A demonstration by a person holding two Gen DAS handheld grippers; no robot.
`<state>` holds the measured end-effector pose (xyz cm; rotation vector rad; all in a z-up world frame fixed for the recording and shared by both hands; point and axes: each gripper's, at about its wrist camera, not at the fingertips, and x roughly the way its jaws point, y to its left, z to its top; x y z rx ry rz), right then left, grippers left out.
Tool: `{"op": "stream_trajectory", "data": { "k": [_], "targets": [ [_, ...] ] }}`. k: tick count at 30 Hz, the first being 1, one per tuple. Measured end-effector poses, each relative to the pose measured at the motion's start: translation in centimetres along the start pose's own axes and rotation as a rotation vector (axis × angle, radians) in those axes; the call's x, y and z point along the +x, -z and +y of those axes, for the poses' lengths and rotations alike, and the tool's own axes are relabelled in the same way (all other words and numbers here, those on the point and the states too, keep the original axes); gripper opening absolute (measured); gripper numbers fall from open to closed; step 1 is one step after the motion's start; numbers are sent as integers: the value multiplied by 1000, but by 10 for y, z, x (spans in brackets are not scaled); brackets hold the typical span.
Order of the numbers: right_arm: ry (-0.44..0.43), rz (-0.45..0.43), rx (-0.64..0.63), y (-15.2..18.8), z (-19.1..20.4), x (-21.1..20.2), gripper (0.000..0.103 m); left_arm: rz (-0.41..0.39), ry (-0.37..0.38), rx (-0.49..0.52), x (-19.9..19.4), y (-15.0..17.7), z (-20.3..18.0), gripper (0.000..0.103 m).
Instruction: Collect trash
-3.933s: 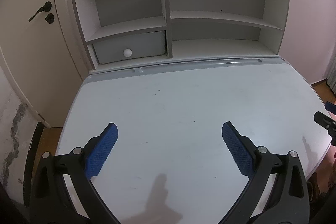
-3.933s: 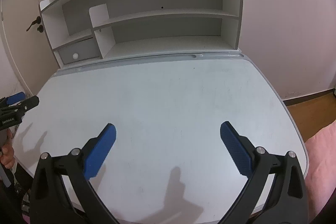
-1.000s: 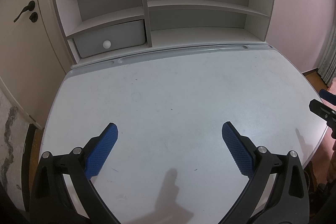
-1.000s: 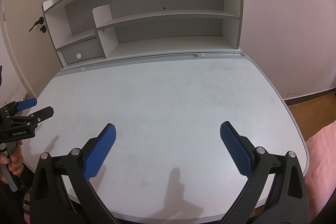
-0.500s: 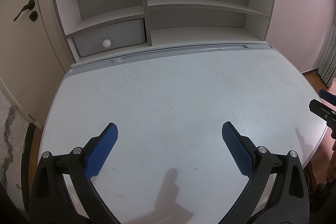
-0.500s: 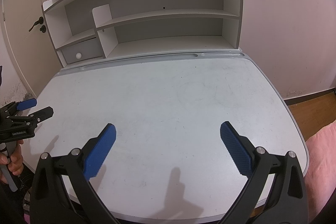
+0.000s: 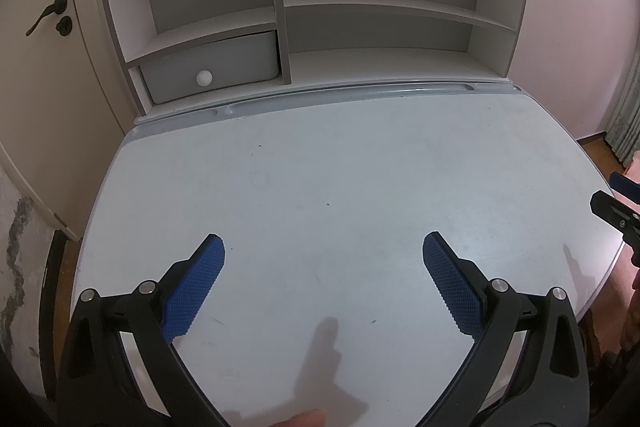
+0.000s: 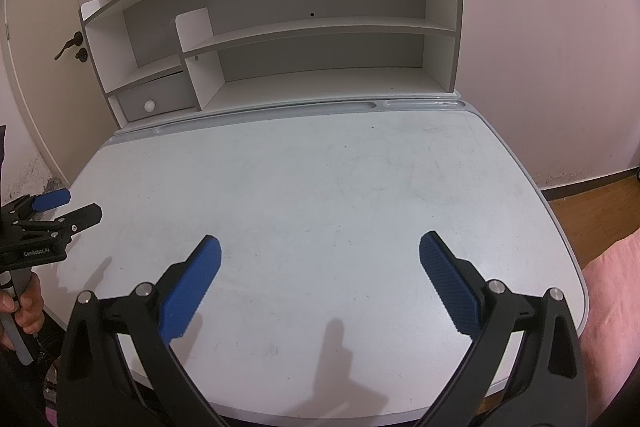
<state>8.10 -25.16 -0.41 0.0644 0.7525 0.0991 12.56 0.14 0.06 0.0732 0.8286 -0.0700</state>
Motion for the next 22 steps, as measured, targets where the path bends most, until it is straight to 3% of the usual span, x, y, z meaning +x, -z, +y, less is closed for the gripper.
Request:
{"op": "stream_trajectory", "data": {
  "k": [6,22],
  "targets": [
    [1,1,1,0,1,0,96,16,39,-28,1,1,2,96],
    [-5,-1,-2,0,-2,-1,96,11,20,-21,-3,-1,0,96]
  ]
}}
